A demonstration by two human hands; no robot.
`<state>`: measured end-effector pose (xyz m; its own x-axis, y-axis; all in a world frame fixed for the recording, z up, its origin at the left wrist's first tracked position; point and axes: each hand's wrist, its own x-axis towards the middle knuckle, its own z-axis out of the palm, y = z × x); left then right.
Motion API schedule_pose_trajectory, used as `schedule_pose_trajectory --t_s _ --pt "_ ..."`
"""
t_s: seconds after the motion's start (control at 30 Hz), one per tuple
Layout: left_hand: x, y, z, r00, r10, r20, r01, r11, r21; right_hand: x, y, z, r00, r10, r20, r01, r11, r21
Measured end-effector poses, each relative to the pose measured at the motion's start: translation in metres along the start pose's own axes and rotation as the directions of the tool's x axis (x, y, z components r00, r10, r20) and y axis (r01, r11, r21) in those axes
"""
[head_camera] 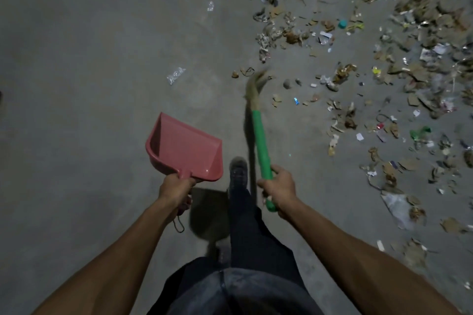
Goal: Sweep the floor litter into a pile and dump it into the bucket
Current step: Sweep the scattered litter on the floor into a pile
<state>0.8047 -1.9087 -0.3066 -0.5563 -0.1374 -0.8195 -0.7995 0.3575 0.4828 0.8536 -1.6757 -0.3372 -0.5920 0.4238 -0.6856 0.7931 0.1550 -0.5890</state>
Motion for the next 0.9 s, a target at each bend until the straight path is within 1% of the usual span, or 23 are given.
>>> schedule_pose_trajectory --t_s 0.07,0.1,0.2,0.27,0.33,0.4,0.43,0.47,0.5,0.53,0.57,0.6,0.63,0.67,0.73,0.83,0.9 --pt "0.015 0.018 -0.004 1.000 -0.012 -0.027 0.011 1.000 -0.018 0.018 -0.015 0.012 0.991 -0.078 0.107 0.097 0.977 -0.189" --pt "0.023 0.027 -0.006 0.999 -0.016 -0.043 0.015 1.000 -0.027 0.030 -0.026 0.018 0.981 -0.116 0.158 0.157 0.947 -0.282" --pt "0.048 0.060 -0.014 0.995 -0.042 -0.094 0.038 0.998 -0.050 0.078 -0.066 0.030 0.932 -0.197 0.303 0.333 0.794 -0.508" --pt "0.066 0.082 -0.020 0.988 -0.073 -0.133 0.064 0.996 -0.067 0.115 -0.097 0.041 0.904 -0.199 0.379 0.398 0.715 -0.574" --pt "0.084 0.105 -0.025 0.982 -0.093 -0.166 0.081 0.994 -0.078 0.146 -0.132 0.053 0.884 -0.183 0.431 0.428 0.688 -0.586" --pt "0.100 0.126 -0.029 0.977 -0.106 -0.183 0.091 0.992 -0.088 0.173 -0.165 0.062 0.887 -0.142 0.440 0.400 0.711 -0.578" --pt "0.108 0.136 -0.030 0.975 -0.112 -0.191 0.095 0.991 -0.092 0.185 -0.179 0.066 0.900 -0.107 0.423 0.355 0.742 -0.569" --pt "0.116 0.145 -0.031 0.973 -0.117 -0.200 0.099 0.990 -0.098 0.199 -0.189 0.069 0.917 -0.071 0.393 0.291 0.792 -0.536" --pt "0.123 0.154 -0.031 0.970 -0.122 -0.209 0.102 0.989 -0.104 0.211 -0.199 0.070 0.931 -0.008 0.365 0.184 0.875 -0.449" --pt "0.130 0.162 -0.031 0.969 -0.122 -0.214 0.101 0.989 -0.107 0.222 -0.206 0.072 0.938 0.053 0.343 0.060 0.949 -0.310" --pt "0.135 0.170 -0.031 0.968 -0.124 -0.216 0.103 0.989 -0.105 0.230 -0.213 0.071 0.939 0.117 0.322 -0.073 0.987 -0.144" --pt "0.140 0.179 -0.030 0.969 -0.124 -0.214 0.104 0.989 -0.103 0.238 -0.220 0.068 0.939 0.175 0.295 -0.190 0.982 0.023" --pt "0.144 0.187 -0.029 0.970 -0.124 -0.210 0.105 0.989 -0.102 0.245 -0.227 0.062 0.935 0.246 0.257 -0.293 0.942 0.164" --pt "0.147 0.195 -0.027 0.971 -0.124 -0.203 0.104 0.989 -0.103 0.252 -0.232 0.055 0.926 0.304 0.225 -0.360 0.890 0.278" --pt "0.153 0.211 -0.024 0.976 -0.121 -0.182 0.103 0.989 -0.110 0.270 -0.238 0.034 0.911 0.376 0.171 -0.412 0.803 0.431" --pt "0.161 0.229 -0.018 0.982 -0.107 -0.158 0.090 0.990 -0.108 0.293 -0.233 0.002 0.881 0.447 0.152 -0.450 0.699 0.556" --pt "0.165 0.239 -0.013 0.986 -0.089 -0.142 0.077 0.993 -0.090 0.305 -0.224 -0.016 0.871 0.466 0.156 -0.456 0.647 0.612"
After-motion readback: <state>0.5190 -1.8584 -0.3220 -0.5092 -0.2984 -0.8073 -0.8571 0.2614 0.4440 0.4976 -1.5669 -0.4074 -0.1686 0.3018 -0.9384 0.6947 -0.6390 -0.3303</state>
